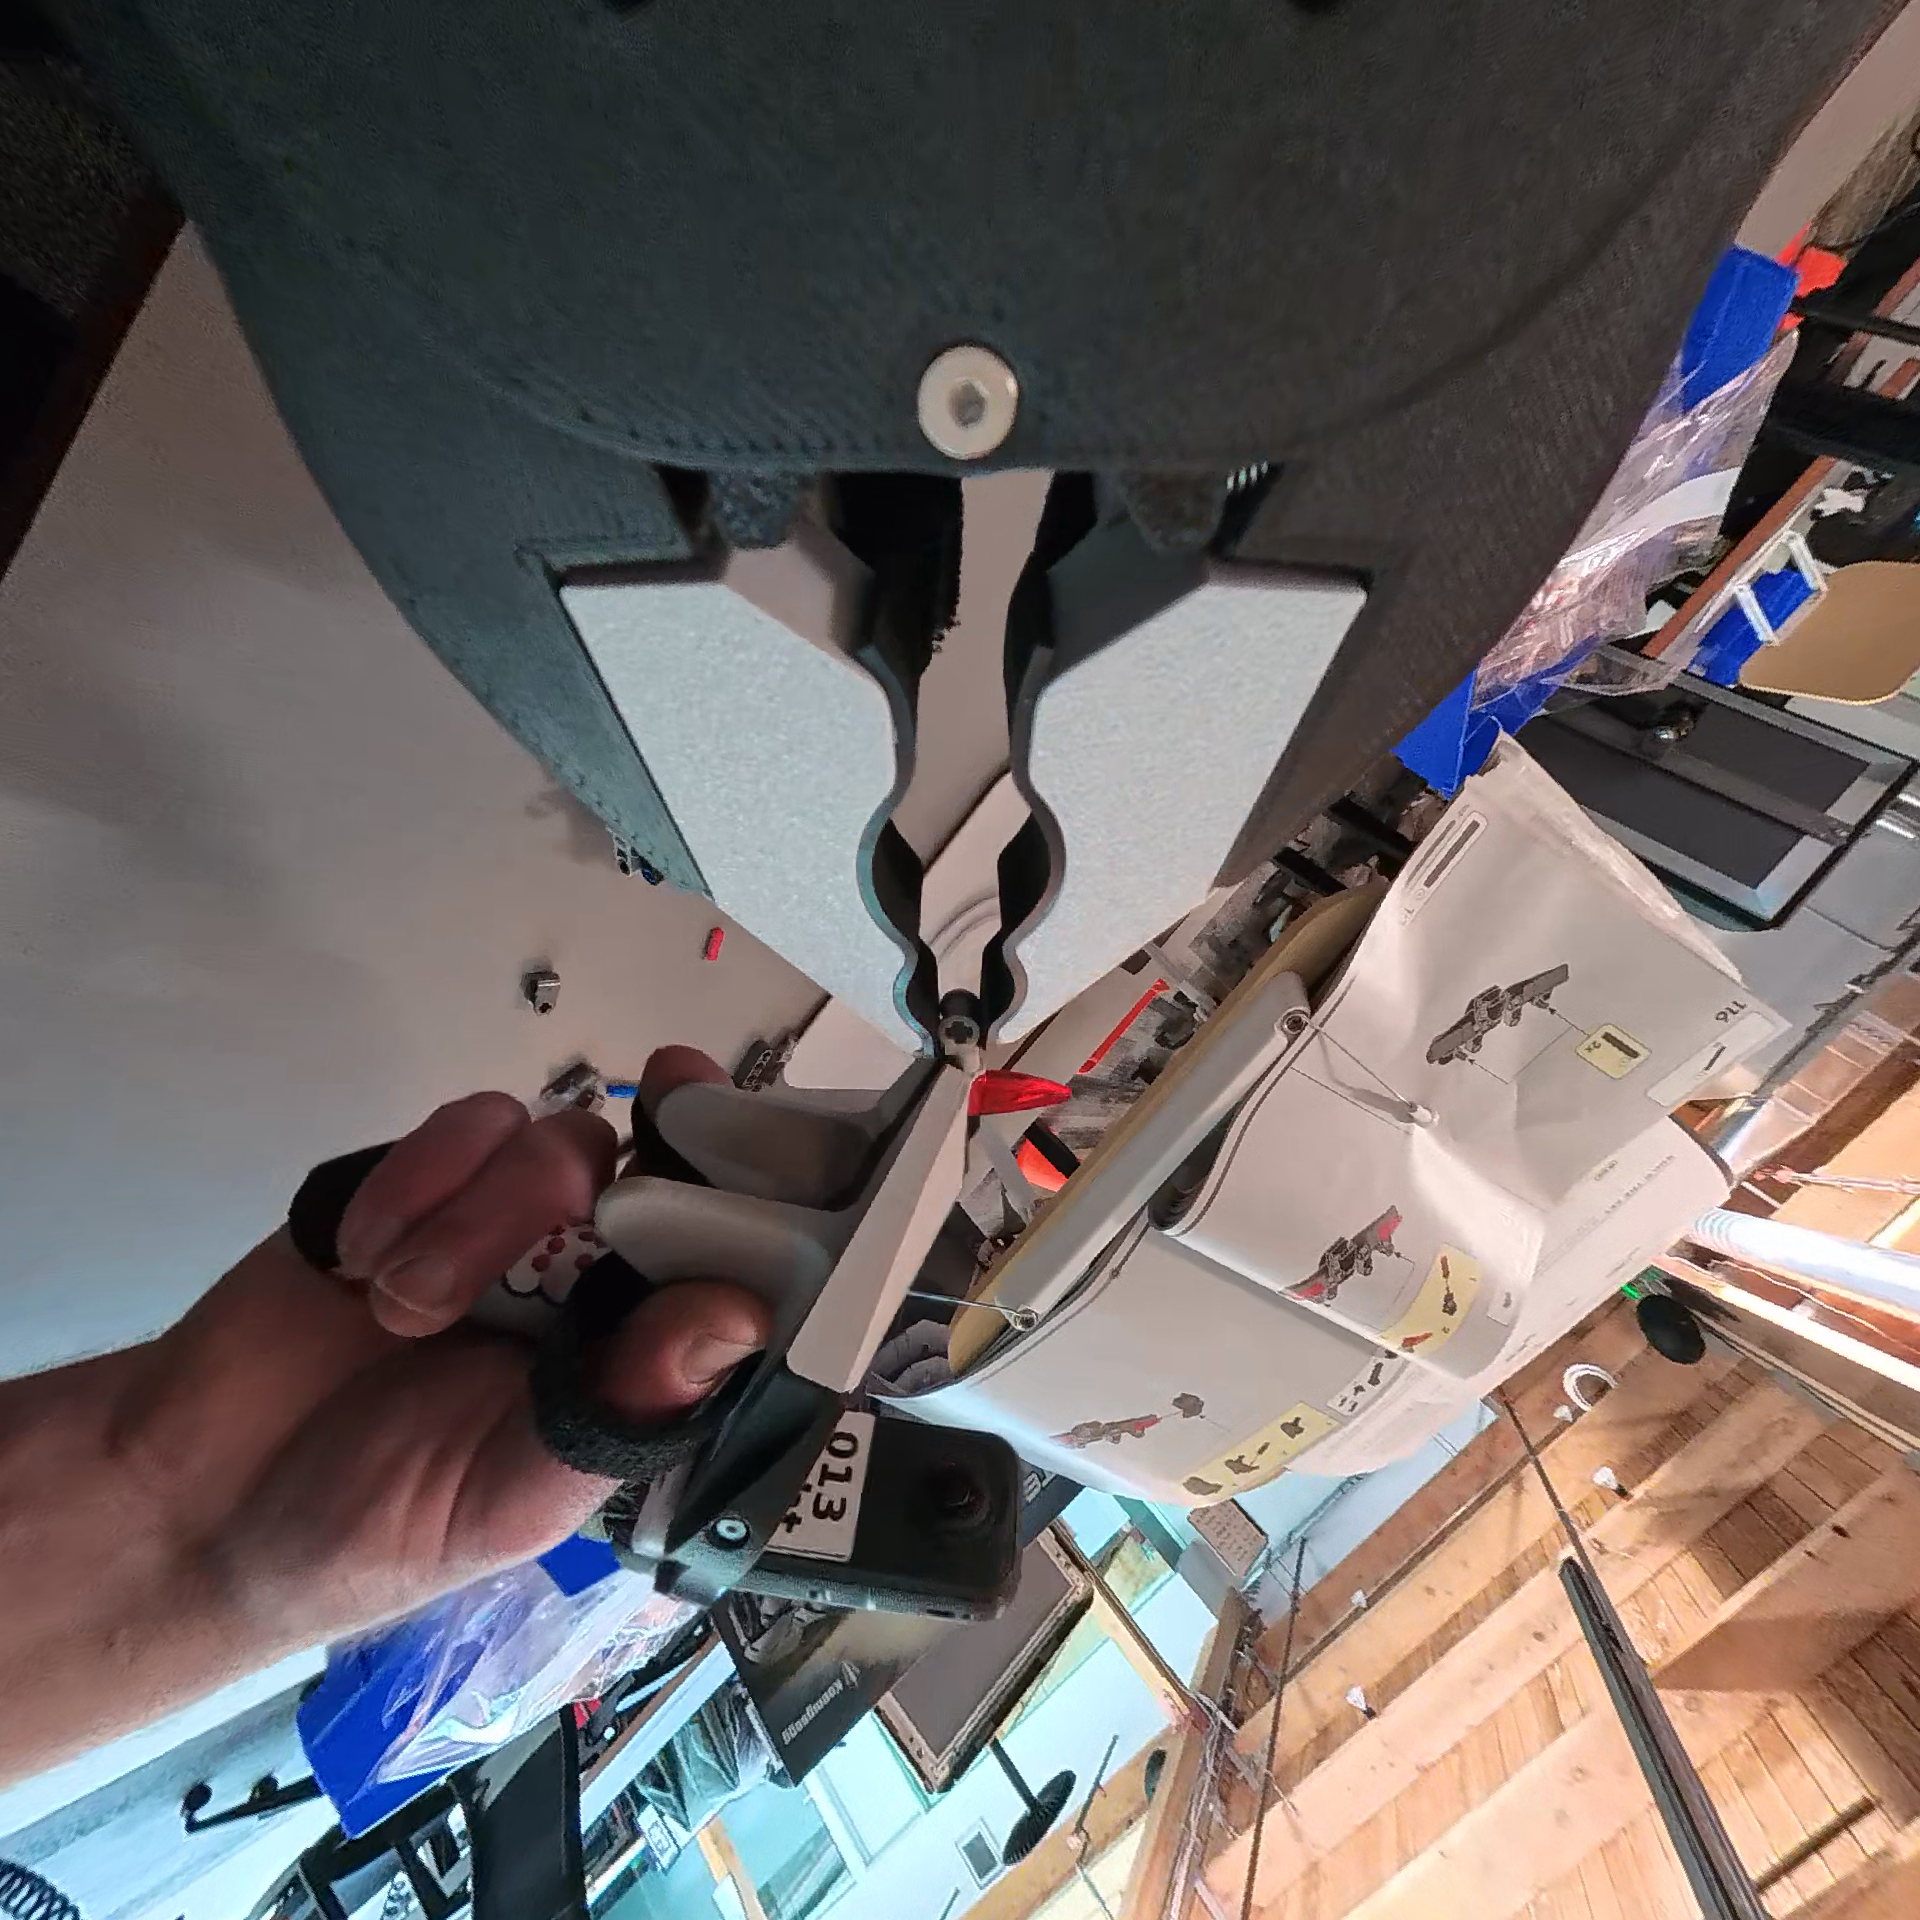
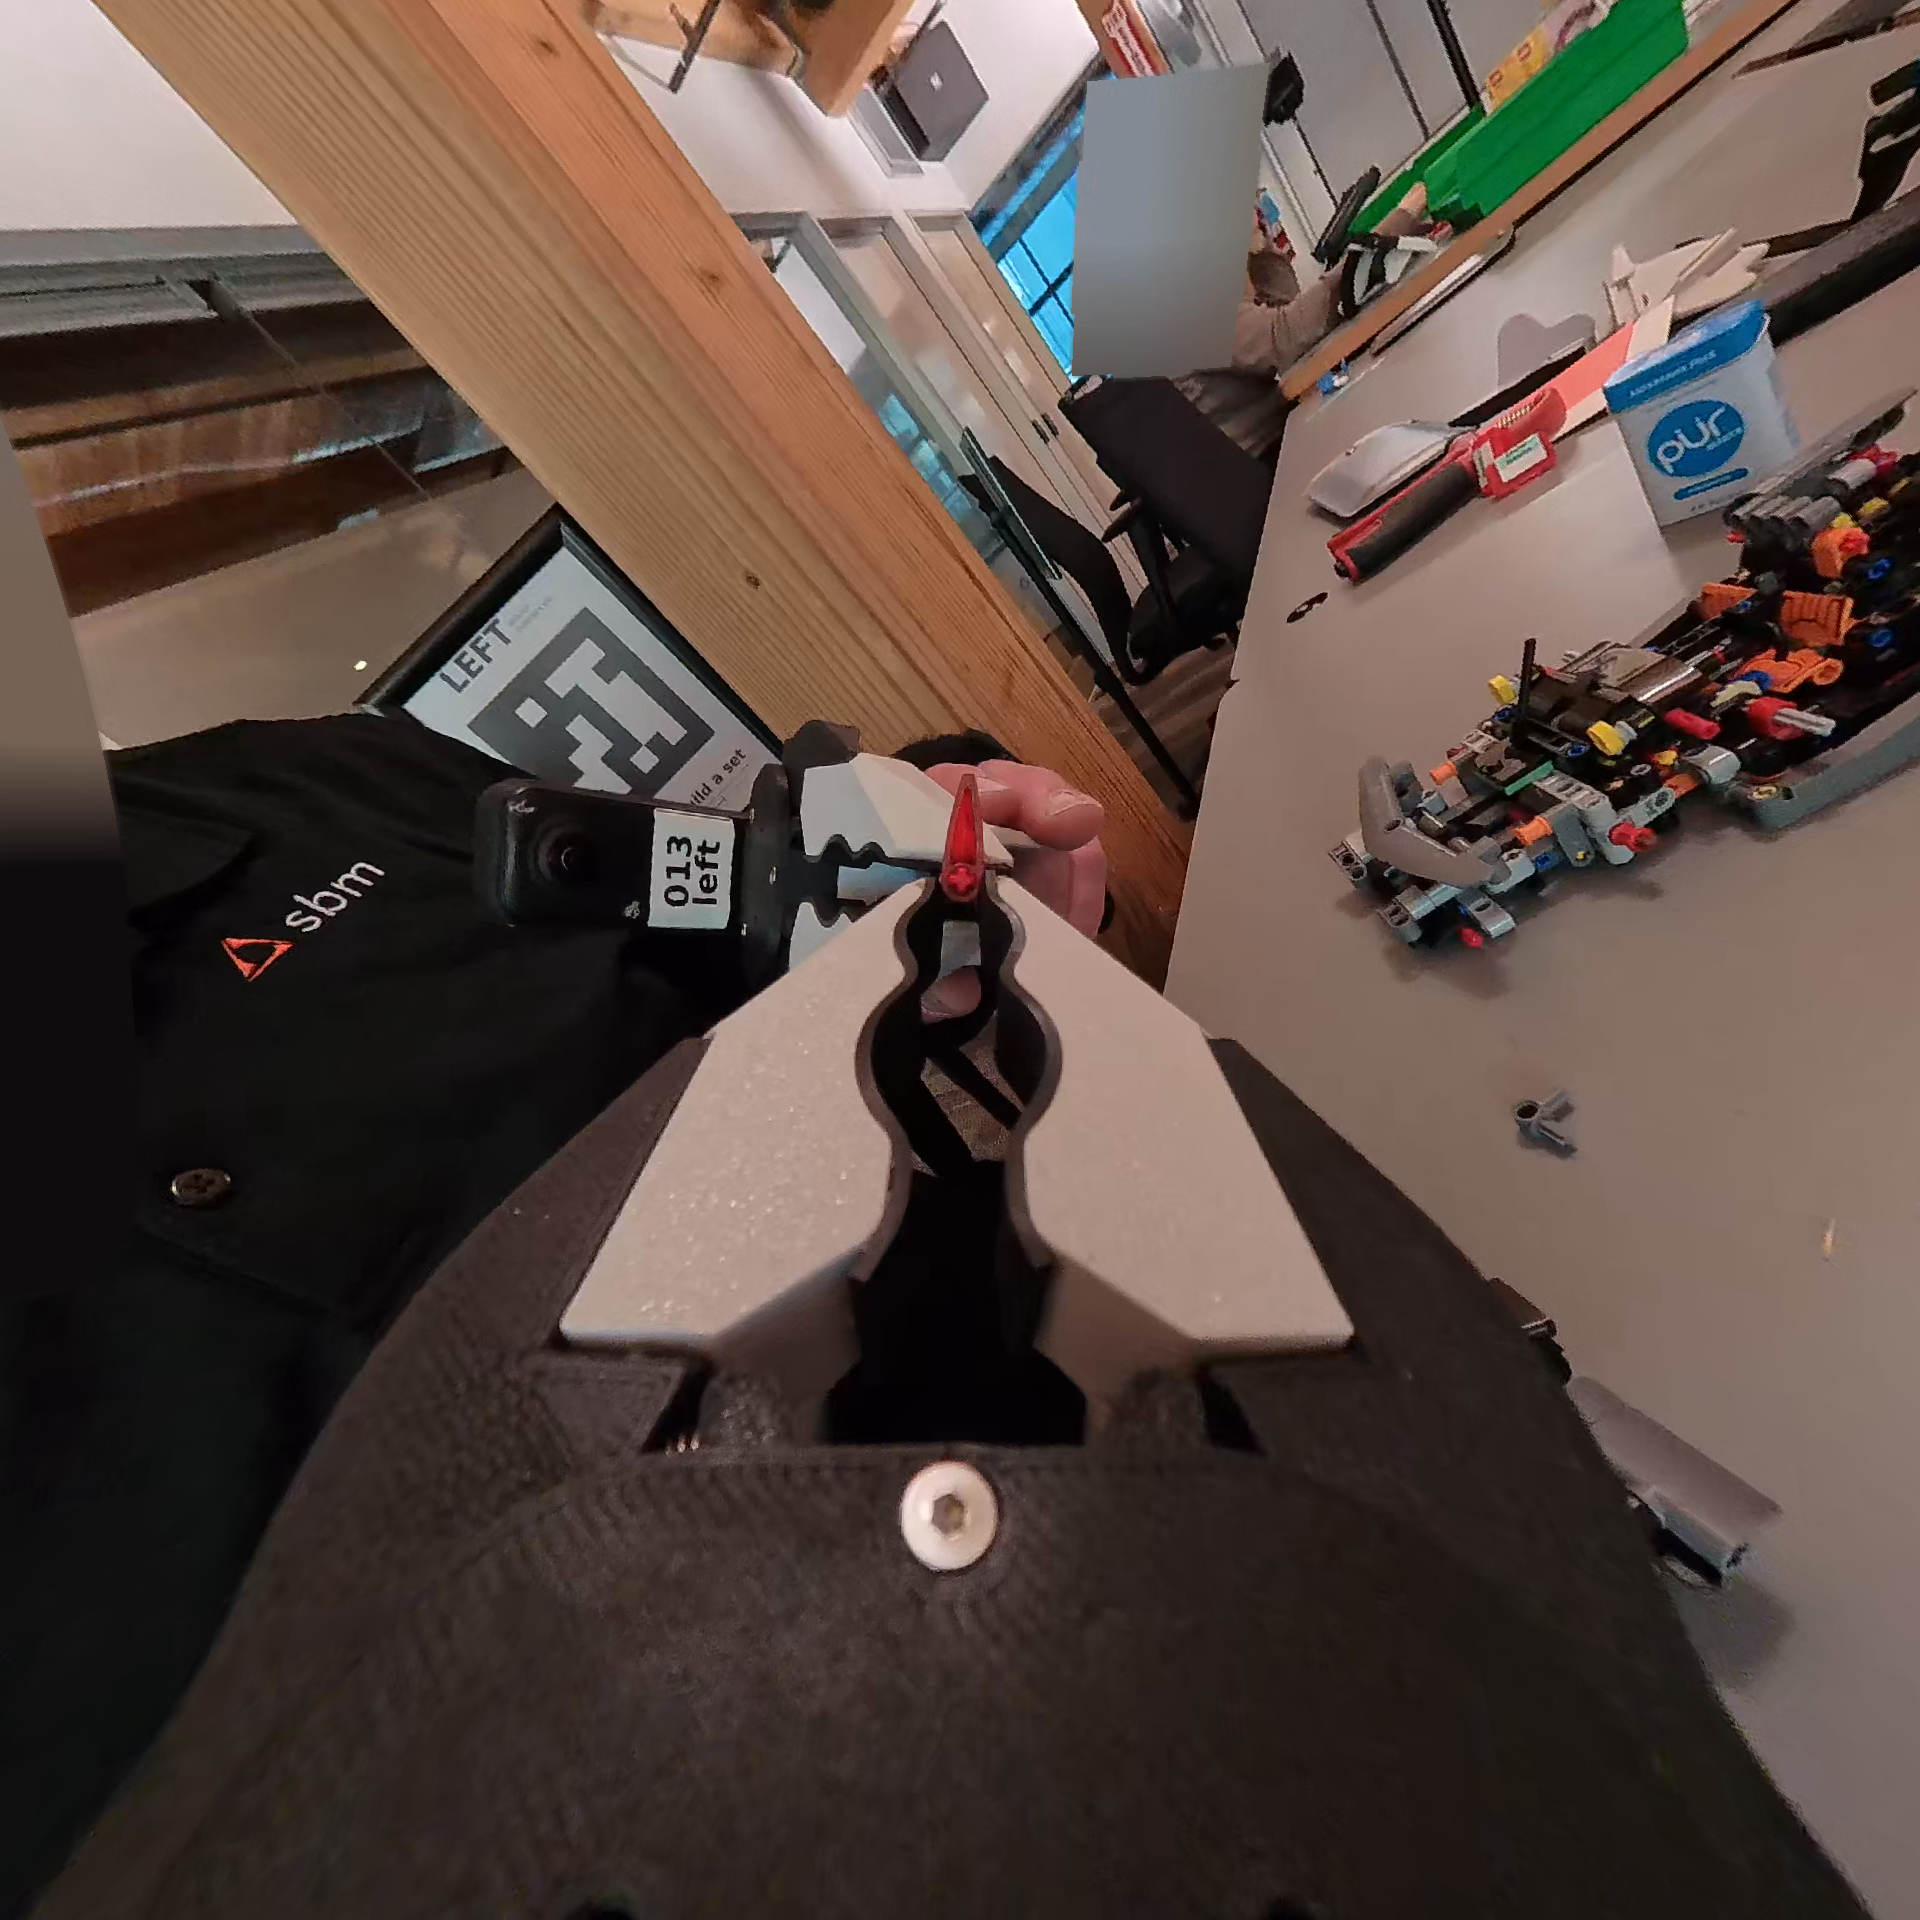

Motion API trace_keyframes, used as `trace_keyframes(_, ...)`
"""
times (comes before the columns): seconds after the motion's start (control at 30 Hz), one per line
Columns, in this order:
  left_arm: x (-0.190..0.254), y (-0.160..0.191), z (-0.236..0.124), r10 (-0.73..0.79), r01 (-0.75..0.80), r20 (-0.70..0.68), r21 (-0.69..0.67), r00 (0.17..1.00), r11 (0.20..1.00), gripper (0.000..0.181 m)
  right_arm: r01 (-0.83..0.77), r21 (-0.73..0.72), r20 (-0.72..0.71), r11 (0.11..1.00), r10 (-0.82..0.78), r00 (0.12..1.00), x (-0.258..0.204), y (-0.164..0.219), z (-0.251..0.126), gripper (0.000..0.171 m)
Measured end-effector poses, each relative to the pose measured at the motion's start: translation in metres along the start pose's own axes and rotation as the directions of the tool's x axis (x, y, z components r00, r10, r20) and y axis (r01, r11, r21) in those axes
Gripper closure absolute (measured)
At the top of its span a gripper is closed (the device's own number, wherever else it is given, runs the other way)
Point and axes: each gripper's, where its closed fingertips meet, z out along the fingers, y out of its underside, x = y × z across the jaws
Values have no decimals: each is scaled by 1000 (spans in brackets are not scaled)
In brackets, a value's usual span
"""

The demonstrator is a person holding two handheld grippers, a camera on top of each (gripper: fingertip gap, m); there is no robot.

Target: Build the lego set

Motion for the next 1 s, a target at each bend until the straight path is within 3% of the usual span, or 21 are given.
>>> trace_keyframes(0.4,-6,1,-1,124,-121,85,-42,989,992,176,-66,116,10,991,65,998,0,-5,4,167)
trace_keyframes(1.0,-13,5,-12,32,-31,52,-16,998,999,165,-6,-22,-53,1000,5,999,7,-2,-4,168)
